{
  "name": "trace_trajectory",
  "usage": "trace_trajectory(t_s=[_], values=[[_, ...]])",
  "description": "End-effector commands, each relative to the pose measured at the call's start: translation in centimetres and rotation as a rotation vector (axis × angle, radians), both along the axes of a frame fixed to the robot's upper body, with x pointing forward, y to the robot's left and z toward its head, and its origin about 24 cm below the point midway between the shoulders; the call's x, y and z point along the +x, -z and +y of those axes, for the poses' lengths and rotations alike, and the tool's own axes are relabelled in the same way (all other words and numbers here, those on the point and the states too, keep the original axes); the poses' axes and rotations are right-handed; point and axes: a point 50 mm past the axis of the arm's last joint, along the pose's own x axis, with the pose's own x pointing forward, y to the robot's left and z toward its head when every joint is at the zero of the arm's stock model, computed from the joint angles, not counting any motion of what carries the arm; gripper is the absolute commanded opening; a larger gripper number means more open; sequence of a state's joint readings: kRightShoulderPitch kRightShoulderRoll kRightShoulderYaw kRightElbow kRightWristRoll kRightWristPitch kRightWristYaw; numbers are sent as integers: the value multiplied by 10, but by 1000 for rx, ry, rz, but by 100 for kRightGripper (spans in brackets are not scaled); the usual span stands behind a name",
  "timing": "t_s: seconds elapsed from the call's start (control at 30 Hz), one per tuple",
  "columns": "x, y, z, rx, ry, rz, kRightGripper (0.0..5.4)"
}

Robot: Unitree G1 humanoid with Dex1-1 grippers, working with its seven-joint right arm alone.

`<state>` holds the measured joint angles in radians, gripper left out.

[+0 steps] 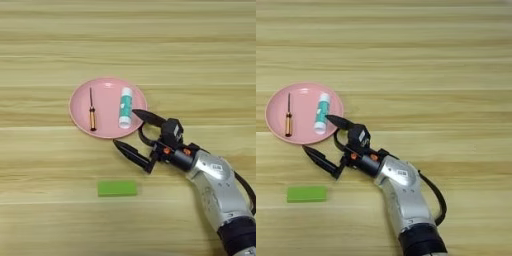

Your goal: Move the objects on the table

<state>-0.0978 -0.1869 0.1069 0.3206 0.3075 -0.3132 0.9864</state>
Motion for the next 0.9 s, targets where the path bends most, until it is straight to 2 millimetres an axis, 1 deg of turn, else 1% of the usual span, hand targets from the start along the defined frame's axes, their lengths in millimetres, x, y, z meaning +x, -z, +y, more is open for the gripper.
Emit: trace_trajectory(t_s=[0.03,0.2,0.7,0.9], values=[[15,-22,0,14,31,-88,538],[17,-23,-2,18,48,-88,538],[36,-30,-14,85,218,-49,538],[41,-29,-17,76,258,-28,538]])
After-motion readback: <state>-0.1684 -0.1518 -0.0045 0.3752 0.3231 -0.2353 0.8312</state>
